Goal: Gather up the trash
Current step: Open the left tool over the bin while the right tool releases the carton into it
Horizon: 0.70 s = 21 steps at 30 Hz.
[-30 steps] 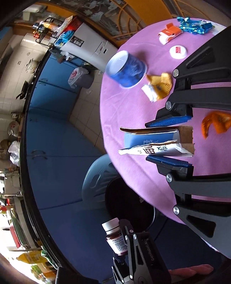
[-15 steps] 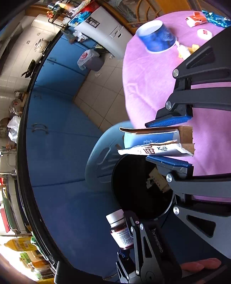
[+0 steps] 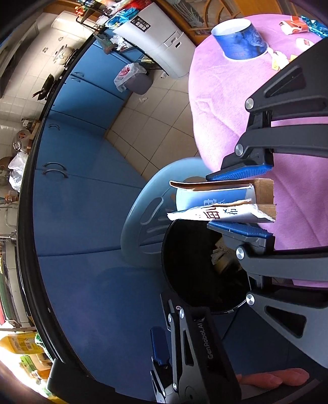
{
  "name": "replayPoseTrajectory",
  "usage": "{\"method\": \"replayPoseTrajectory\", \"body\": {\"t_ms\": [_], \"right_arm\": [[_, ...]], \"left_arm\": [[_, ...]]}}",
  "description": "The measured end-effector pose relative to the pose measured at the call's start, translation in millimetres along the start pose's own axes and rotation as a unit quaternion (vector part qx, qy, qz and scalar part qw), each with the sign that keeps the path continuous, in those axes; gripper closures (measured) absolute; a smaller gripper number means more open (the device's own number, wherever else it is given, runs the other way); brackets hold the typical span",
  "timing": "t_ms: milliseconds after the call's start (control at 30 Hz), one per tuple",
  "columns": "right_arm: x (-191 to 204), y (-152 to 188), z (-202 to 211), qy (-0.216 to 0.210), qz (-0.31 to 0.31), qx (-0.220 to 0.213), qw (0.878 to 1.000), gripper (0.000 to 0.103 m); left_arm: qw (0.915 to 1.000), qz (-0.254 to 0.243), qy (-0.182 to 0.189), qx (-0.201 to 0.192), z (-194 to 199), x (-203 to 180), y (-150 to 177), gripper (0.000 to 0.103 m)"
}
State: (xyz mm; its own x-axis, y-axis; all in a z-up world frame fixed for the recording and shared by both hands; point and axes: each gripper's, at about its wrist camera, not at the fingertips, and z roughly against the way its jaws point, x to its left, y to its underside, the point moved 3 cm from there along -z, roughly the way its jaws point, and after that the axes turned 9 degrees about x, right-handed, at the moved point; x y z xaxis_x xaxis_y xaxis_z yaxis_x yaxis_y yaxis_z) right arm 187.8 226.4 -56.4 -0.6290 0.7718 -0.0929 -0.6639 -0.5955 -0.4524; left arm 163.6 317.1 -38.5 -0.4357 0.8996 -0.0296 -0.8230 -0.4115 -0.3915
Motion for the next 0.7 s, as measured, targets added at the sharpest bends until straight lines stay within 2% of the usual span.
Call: {"method": "replayPoseTrajectory", "body": {"t_ms": [33, 100, 333, 500, 567, 600, 633, 700], "right_arm": [[1.8, 0.5, 0.8, -0.001, 0.001, 0.0, 1.0, 0.072], [4.7, -1.9, -0.4, -0.004, 0.004, 0.0, 1.0, 0.072], [19.0, -12.9, -9.2, -0.024, 0.024, 0.001, 0.999, 0.072], [29.1, -18.7, -16.6, -0.062, 0.024, 0.01, 0.998, 0.07], [30.8, -20.1, -20.2, -0.072, 0.019, 0.019, 0.997, 0.053], [30.2, -20.3, -19.3, -0.074, 0.014, 0.014, 0.997, 0.029], [29.9, -19.7, -16.1, -0.074, 0.013, 0.004, 0.997, 0.022], [31.3, -17.8, -12.3, -0.06, 0.017, -0.004, 0.998, 0.022]], "left_arm": [[1.0, 0.004, 0.001, -0.005, 1.2, 2.0, -1.3, 0.016], [0.9999, 0.009, 0.001, -0.01, 2.8, 5.7, -3.5, 0.014], [0.9996, 0.027, -0.004, -0.008, 1.9, 20.0, -4.5, 0.014], [0.9992, 0.037, -0.012, -0.011, 5.6, 31.6, -1.2, 0.014], [0.999, 0.04, -0.016, -0.013, 7.5, 35.2, -0.7, 0.014], [0.9989, 0.042, -0.016, -0.014, 8.3, 36.4, -0.5, 0.014], [0.9988, 0.043, -0.016, -0.014, 9.0, 37.1, 0.1, 0.014], [0.9988, 0.044, -0.017, -0.015, 9.6, 37.9, 0.5, 0.014]]}}
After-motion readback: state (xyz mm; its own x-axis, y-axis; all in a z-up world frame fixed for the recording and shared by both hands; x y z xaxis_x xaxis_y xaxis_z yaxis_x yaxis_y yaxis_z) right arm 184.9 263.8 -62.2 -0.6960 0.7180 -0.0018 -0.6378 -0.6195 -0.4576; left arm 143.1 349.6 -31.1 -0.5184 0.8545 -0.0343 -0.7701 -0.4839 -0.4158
